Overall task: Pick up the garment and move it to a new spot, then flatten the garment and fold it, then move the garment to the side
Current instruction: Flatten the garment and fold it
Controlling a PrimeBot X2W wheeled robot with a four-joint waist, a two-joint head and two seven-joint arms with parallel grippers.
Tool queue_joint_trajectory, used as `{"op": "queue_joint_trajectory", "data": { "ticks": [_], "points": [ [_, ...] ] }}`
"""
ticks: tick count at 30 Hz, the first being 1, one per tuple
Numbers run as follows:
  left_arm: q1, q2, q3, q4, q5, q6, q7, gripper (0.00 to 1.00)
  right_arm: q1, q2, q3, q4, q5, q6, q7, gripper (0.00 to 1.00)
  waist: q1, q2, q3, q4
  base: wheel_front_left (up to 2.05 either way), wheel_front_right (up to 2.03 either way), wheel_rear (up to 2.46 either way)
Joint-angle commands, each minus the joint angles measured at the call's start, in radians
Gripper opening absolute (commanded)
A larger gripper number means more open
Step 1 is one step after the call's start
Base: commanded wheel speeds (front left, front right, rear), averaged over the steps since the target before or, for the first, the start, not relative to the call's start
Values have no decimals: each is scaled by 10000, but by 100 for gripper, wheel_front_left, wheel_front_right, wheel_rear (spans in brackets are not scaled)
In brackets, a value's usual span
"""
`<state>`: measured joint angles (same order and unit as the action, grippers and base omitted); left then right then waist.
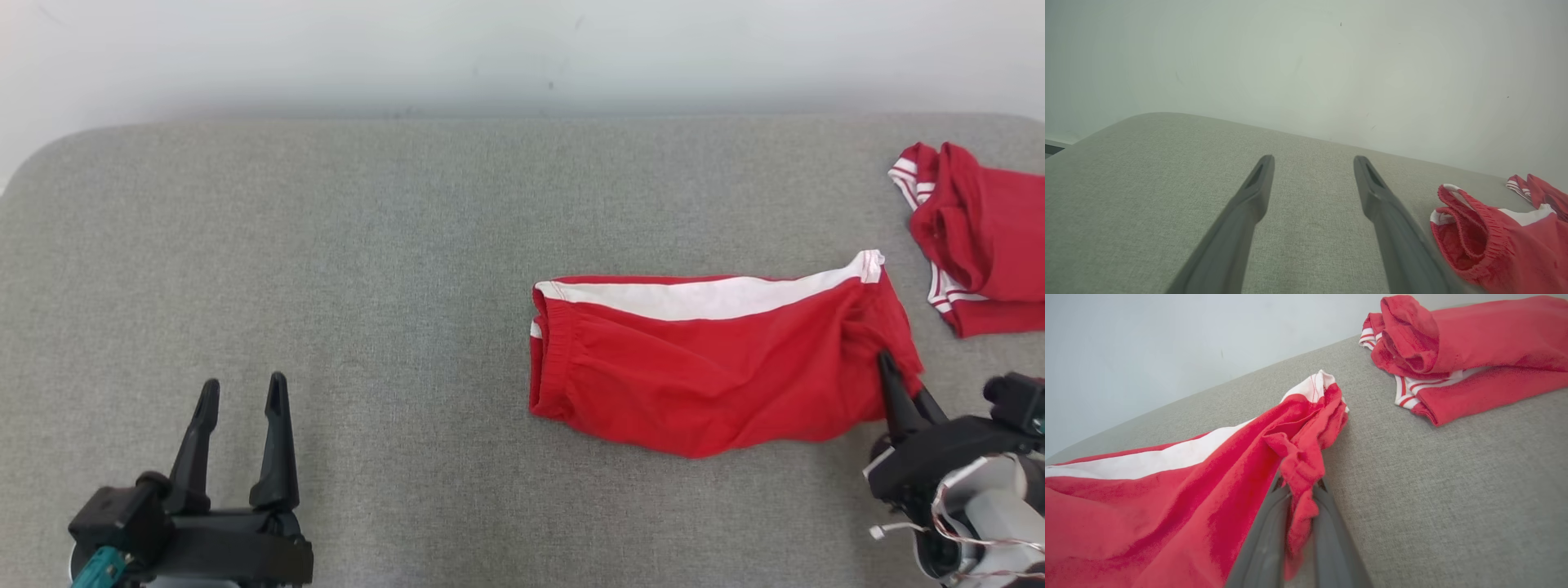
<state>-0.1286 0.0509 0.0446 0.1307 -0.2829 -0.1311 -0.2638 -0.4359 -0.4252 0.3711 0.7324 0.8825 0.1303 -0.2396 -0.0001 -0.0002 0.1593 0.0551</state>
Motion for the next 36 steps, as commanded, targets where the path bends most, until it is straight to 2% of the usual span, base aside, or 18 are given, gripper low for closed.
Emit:
{"op": "queue_joint_trajectory", "data": {
  "ticks": [1,6,12,20,26,32,36],
  "points": [
    [216,4,39,11,64,13,-3,100,-108,102,-24,-158,-161,0,-95,0,1,2,-142,-40,0,0,0],
    [398,2,110,25,75,13,-3,100,-99,370,45,-917,-619,0,-171,0,1,2,-400,-72,0,0,0],
    [474,-2,176,-48,-52,13,-3,100,31,824,314,-2390,-1285,0,-175,0,1,2,-580,4,0,0,0],
    [433,-3,165,-41,-247,13,-3,100,284,1606,982,-3773,-2289,0,562,0,1,2,-673,372,0,0,0],
    [375,-2,37,37,-357,35,-3,100,481,2198,1177,-3560,-2684,0,813,0,1,2,-643,686,0,0,0],
    [288,-3,-55,88,-499,68,-3,100,306,2836,1390,-2584,-3106,0,729,0,1,2,-509,935,0,0,0],
    [180,-6,-47,134,-538,62,-3,100,176,3197,1507,-2009,-2988,0,507,0,1,2,-355,1026,0,0,0]
  ]
}}
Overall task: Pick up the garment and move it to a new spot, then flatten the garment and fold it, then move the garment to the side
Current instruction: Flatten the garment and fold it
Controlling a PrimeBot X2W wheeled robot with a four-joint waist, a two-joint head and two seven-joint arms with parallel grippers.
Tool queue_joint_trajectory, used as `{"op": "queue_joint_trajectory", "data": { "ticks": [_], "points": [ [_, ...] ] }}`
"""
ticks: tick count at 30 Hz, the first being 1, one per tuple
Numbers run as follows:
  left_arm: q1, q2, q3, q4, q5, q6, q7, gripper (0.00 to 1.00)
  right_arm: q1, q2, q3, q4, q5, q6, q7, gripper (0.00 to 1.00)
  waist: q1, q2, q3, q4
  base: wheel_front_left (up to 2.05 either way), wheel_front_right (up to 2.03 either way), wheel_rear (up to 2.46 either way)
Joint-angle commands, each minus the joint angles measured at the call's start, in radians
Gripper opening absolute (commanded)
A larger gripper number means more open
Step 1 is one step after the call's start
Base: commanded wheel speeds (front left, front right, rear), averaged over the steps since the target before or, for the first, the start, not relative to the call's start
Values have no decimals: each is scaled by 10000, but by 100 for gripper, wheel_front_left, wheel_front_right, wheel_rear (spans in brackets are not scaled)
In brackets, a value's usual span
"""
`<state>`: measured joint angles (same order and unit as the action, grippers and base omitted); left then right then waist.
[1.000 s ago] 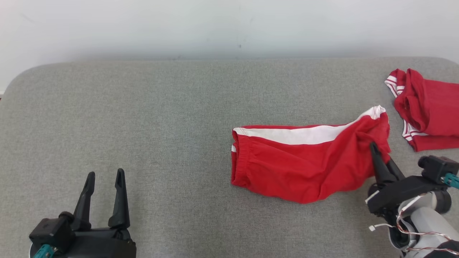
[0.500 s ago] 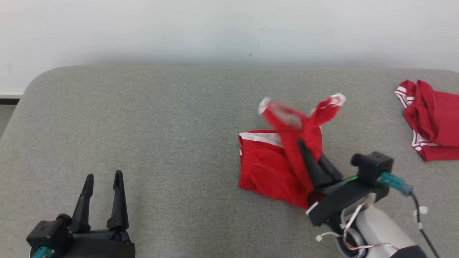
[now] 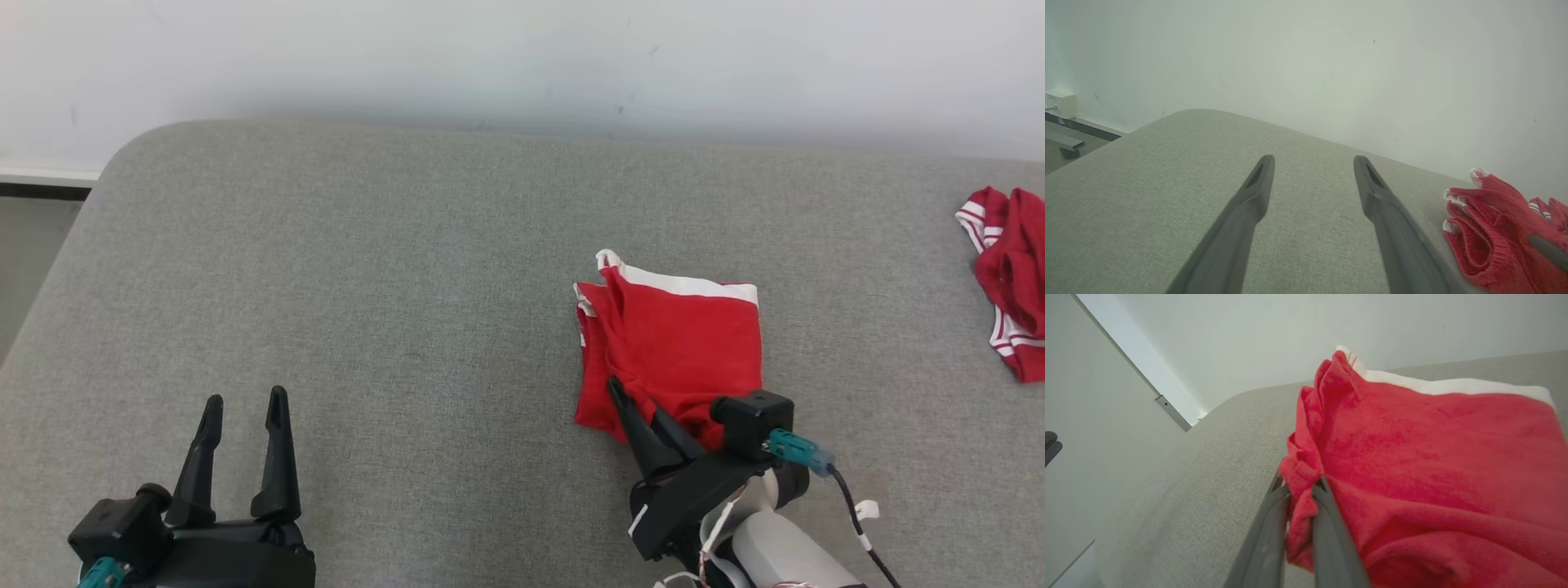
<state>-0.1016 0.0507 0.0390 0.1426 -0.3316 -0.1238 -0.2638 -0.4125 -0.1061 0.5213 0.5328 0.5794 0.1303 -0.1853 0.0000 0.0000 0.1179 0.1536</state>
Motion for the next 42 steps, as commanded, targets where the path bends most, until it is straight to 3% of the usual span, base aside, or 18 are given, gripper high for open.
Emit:
{"op": "queue_joint_trajectory", "data": {
  "ticks": [1,3,4,5,6,13,20,21,22,23,32,42],
  "points": [
    [-112,-3,-3,18,-41,-12,-3,100,-105,79,63,137,68,0,-79,0,0,0,89,45,0,0,0],
    [-148,-1,-31,25,-63,-11,-3,100,-201,187,160,417,103,0,-194,0,0,0,131,57,0,0,0],
    [-159,-1,-33,30,-69,-8,-3,100,-278,208,242,509,13,0,-282,41,0,0,143,58,0,0,0],
    [-161,-1,-25,34,-77,-3,-3,100,-308,237,330,602,-21,0,-344,93,0,0,151,49,0,0,0],
    [-155,-3,-16,36,-82,10,-3,100,-337,240,364,647,0,0,-416,100,0,0,155,31,0,0,0],
    [-79,-3,119,0,-12,41,-3,100,-316,-478,-70,-142,-111,0,-778,100,0,0,131,-179,0,0,0],
    [-24,-2,212,-156,120,15,-3,100,563,-1296,-2213,-1239,-347,0,-799,100,0,0,201,-339,0,0,0],
    [-31,-2,216,-171,137,12,-3,100,648,-1329,-2428,-1266,-409,0,-801,85,0,0,214,-347,0,0,0],
    [-46,0,229,-185,157,10,-3,100,736,-1346,-2654,-1233,-458,0,-800,36,0,0,225,-354,0,0,0],
    [-62,-2,234,-190,164,7,-3,100,782,-1354,-2798,-1192,-515,0,-793,2,0,0,233,-355,0,0,0],
    [-275,0,127,-158,331,-40,-3,100,685,-1223,-3010,-167,-1090,0,-787,0,0,0,304,-100,0,0,0],
    [-337,0,64,-50,295,-48,-3,100,-6,-515,-2270,1232,-1797,0,-788,0,0,0,399,538,0,0,0]
  ]
}}
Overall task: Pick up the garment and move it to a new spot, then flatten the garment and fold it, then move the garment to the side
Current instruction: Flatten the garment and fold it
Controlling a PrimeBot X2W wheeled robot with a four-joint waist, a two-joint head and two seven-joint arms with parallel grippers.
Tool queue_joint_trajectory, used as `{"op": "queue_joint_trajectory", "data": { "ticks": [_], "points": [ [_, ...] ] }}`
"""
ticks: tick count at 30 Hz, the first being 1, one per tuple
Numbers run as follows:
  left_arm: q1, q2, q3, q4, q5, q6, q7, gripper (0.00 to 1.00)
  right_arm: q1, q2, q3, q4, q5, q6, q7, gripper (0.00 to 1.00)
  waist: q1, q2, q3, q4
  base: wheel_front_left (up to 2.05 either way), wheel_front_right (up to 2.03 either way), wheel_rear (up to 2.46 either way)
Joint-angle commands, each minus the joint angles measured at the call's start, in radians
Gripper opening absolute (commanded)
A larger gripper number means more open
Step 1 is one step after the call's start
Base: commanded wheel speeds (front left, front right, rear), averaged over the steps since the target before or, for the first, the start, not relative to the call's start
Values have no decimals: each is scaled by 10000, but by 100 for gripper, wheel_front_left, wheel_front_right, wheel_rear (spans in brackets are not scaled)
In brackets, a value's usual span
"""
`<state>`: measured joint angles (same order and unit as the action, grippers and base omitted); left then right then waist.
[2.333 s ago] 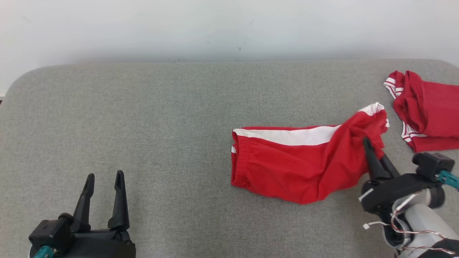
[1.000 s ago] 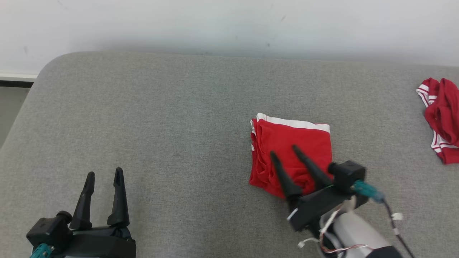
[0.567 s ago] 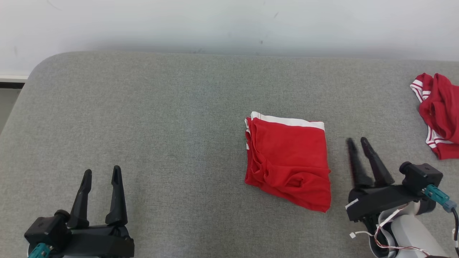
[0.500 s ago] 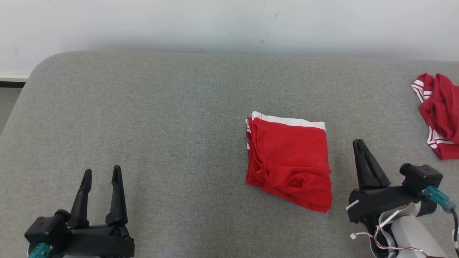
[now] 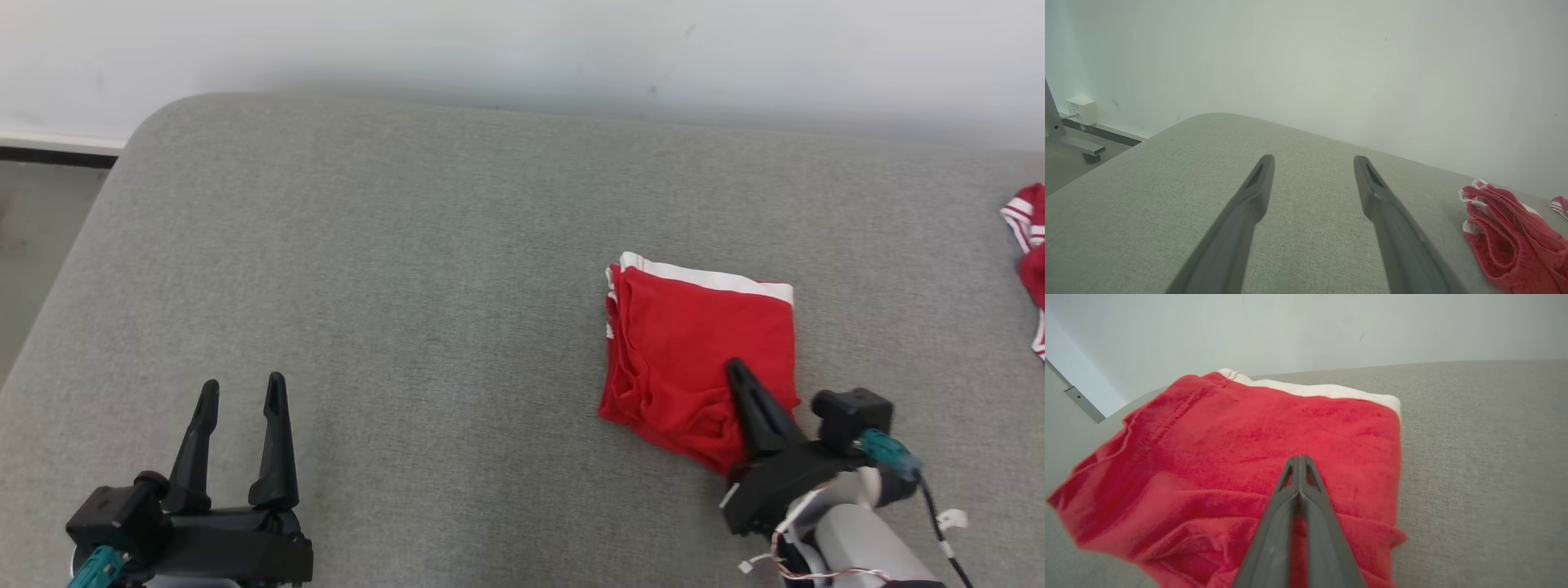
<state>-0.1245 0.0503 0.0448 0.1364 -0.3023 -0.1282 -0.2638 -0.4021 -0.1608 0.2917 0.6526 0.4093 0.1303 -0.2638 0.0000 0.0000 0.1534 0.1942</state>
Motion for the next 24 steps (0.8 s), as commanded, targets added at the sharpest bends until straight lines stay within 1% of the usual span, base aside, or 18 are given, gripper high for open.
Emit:
{"op": "queue_joint_trajectory", "data": {
  "ticks": [1,7,12,17,21,24],
  "points": [
    [-109,2,11,13,-12,-5,-3,100,-144,125,112,115,-158,0,-6,0,0,0,58,180,0,0,0],
    [-186,2,-63,64,-104,-10,-3,100,-476,705,658,453,-551,0,-4,0,0,0,191,393,0,0,0],
    [-283,2,-185,87,-186,-5,-3,100,-655,1022,1201,563,-740,0,-3,0,0,0,300,520,0,0,0],
    [-369,0,-266,120,-198,-8,-3,100,-714,1097,1573,488,-530,0,-3,0,0,0,393,543,0,0,0],
    [-389,2,-311,144,-183,-10,-1,100,-786,1103,2035,255,-27,0,-3,0,0,0,408,392,0,0,0],
    [-417,3,-307,157,-159,-12,-3,100,-802,1100,2353,-64,97,0,-5,0,0,0,374,200,0,0,0]
  ]
}}
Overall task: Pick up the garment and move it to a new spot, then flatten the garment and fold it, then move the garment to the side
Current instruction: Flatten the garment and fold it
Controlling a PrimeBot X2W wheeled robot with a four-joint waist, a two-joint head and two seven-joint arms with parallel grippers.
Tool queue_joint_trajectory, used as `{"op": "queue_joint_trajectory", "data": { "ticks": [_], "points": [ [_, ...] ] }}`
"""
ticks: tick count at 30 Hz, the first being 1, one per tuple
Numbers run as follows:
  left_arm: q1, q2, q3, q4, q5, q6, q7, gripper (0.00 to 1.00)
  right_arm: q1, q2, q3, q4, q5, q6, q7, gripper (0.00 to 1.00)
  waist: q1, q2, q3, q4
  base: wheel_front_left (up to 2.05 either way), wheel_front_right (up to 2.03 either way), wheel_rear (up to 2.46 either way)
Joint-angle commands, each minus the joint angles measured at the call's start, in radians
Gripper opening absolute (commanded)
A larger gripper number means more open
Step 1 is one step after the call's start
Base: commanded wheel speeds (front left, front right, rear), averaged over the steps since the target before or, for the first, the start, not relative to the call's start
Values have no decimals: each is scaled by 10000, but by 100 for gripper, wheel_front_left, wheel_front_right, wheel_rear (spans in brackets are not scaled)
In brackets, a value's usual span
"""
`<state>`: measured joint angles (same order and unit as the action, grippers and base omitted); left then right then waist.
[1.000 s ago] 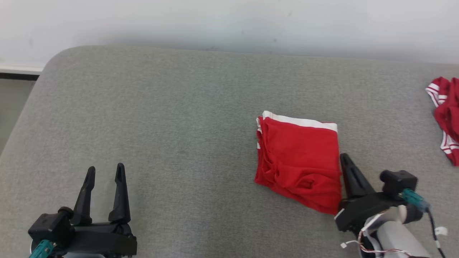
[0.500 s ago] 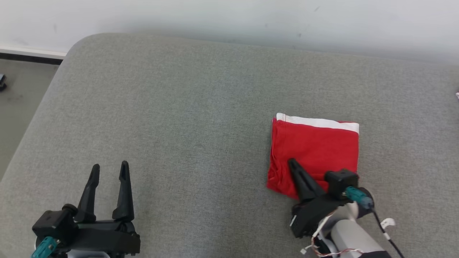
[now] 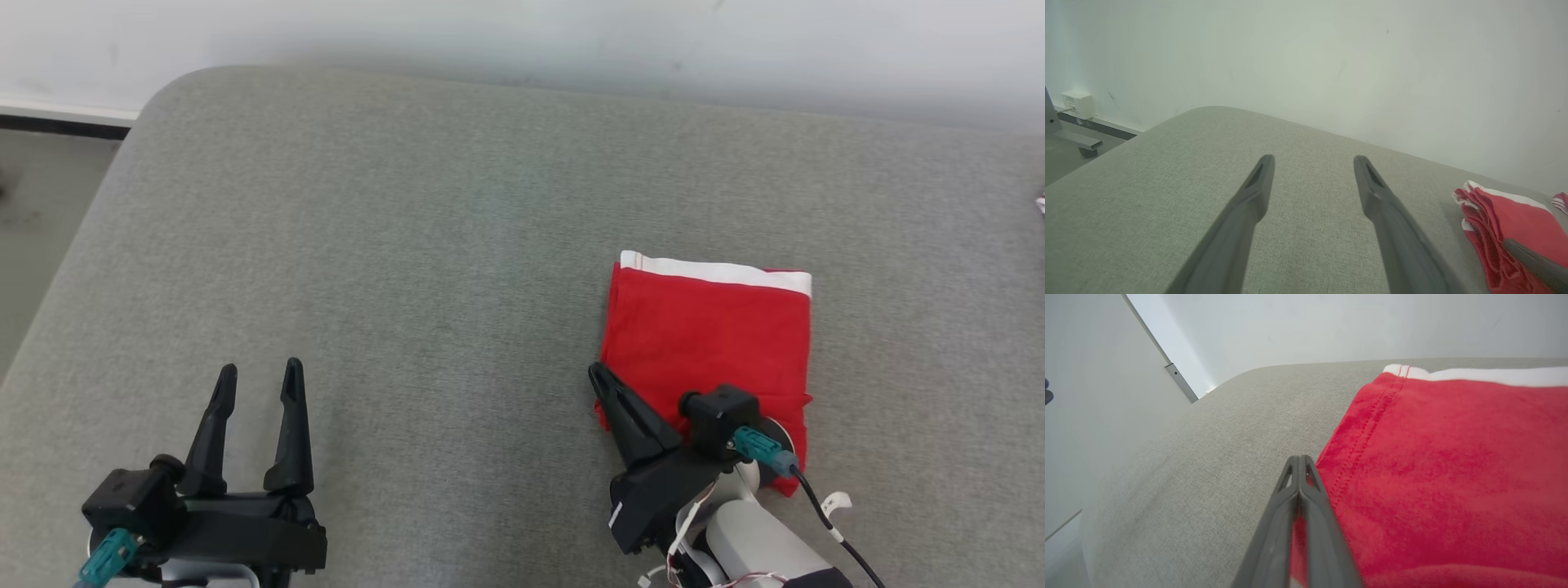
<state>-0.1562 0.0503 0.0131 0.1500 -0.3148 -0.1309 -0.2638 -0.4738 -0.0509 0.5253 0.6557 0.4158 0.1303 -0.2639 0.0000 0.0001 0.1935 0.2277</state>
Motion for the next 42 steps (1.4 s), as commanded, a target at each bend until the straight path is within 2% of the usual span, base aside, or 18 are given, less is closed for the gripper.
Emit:
{"op": "queue_joint_trajectory", "data": {
  "ticks": [1,11,21,22,24,25,42],
  "points": [
    [-103,2,32,12,-6,15,-3,100,-76,1,30,-233,27,0,-3,0,0,-1,-49,-230,0,0,0],
    [-51,2,193,-67,501,12,-3,100,505,-41,-1561,-1659,-982,0,-1,0,0,-1,-334,-1273,0,0,0],
    [206,150,256,-57,1070,13,-3,100,1895,-713,-3523,-3299,-1756,0,-2,0,0,-1,-714,-2223,0,0,0],
    [248,151,273,-43,1102,13,-3,100,2049,-751,-3660,-3407,-1804,0,-2,24,0,-1,-765,-2279,0,0,0],
    [313,194,304,-22,1204,13,-3,100,2344,-777,-3832,-3623,-1891,0,-2,63,0,-1,-887,-2395,0,0,0],
    [363,213,323,-4,1214,13,-3,100,2501,-784,-3918,-3712,-1924,0,-2,100,0,-1,-958,-2438,0,0,0],
    [1641,370,659,-163,1879,12,-2,100,4498,-679,-4605,-4473,-2107,0,-2,100,0,-1,-1970,-2310,0,0,0]
  ]
}}
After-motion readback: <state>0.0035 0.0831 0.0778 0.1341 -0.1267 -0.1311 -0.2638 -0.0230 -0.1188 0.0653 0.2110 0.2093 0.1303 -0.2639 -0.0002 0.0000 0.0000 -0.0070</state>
